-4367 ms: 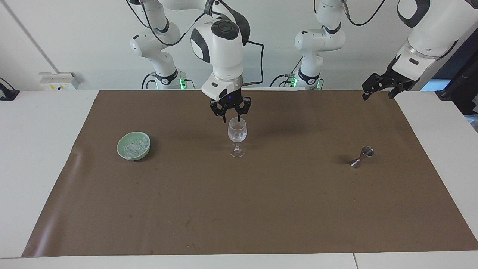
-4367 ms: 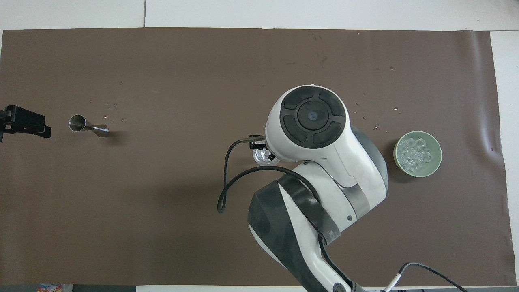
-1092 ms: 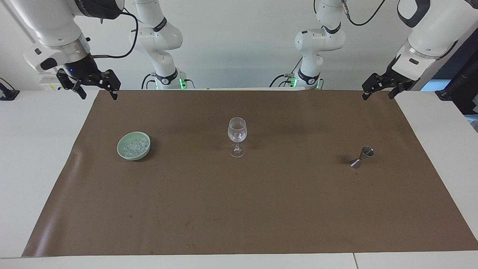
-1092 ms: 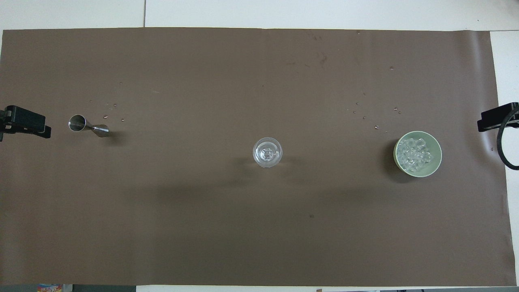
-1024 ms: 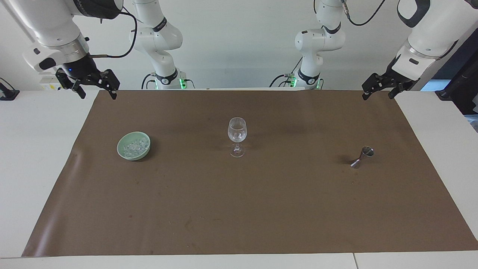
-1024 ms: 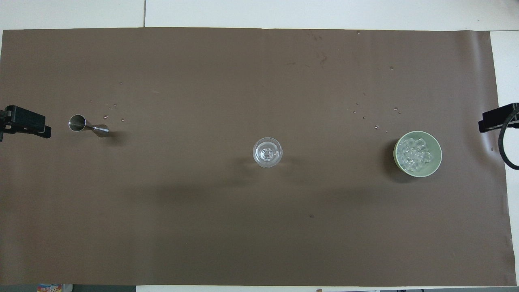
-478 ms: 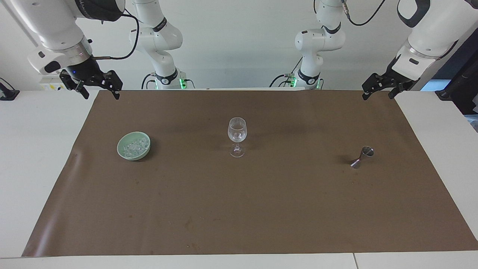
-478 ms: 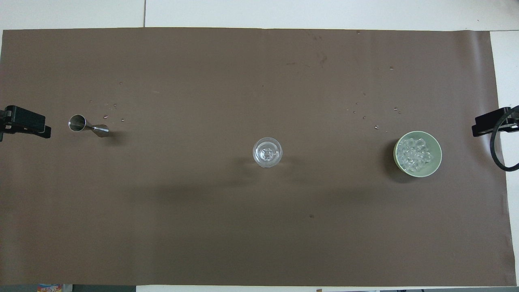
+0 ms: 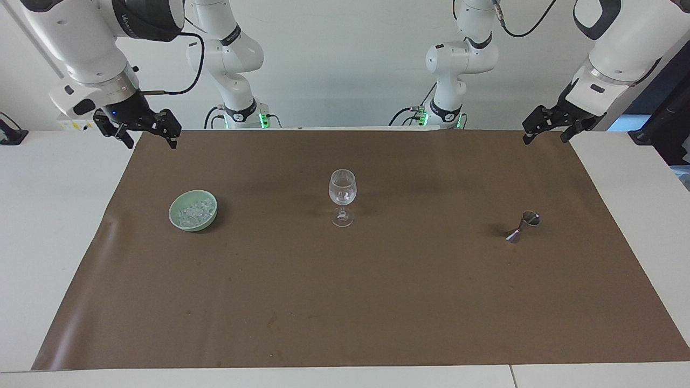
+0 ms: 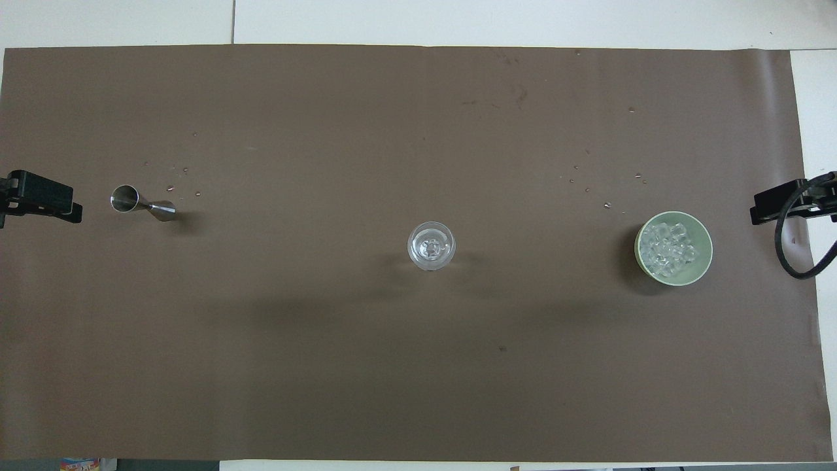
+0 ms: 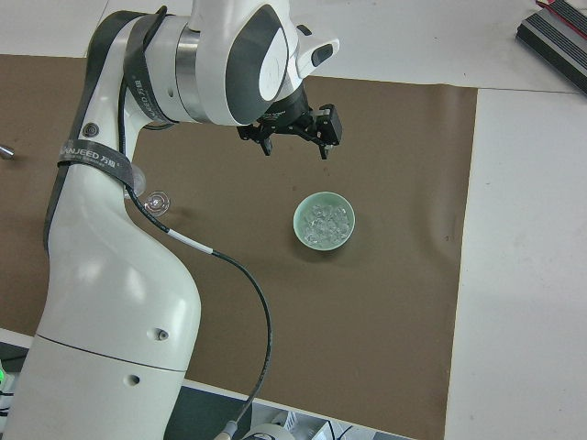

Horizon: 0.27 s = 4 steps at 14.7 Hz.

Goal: Pour wine and add ice with both arms

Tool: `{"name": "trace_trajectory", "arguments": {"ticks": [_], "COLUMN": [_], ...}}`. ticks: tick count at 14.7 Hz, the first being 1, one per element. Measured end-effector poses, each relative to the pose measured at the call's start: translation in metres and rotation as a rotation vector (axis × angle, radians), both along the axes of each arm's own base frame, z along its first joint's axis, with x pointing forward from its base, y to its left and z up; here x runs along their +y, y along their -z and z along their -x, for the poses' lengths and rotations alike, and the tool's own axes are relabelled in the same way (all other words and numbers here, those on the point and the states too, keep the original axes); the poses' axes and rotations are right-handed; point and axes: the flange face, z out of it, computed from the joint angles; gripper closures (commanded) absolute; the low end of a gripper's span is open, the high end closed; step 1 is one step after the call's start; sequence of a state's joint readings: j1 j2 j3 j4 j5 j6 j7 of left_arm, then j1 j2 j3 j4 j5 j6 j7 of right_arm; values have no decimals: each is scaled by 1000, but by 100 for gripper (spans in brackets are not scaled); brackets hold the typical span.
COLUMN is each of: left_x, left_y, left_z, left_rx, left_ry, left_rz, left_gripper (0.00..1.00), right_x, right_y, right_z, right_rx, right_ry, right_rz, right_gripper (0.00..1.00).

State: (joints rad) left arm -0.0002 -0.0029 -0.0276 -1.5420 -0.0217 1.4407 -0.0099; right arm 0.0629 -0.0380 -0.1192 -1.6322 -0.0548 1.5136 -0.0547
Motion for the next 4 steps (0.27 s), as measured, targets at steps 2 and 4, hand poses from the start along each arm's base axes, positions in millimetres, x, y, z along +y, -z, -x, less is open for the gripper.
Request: {"name": "trace_trajectory", "arguments": {"ticks": [2,4], "left_x": [0,0], "left_y": [0,0], "left_z": [0,0], "left_rx": [0,0], "left_ry": [0,0], "left_rz": [0,0], "left_gripper": [0,0], "right_x": [0,0], "right_y": [-2,-2], "right_z": [1,2], "right_rx": [-3,-3], "right_ry": [0,0], "right_rz": [0,0], "right_gripper": [0,0]}}
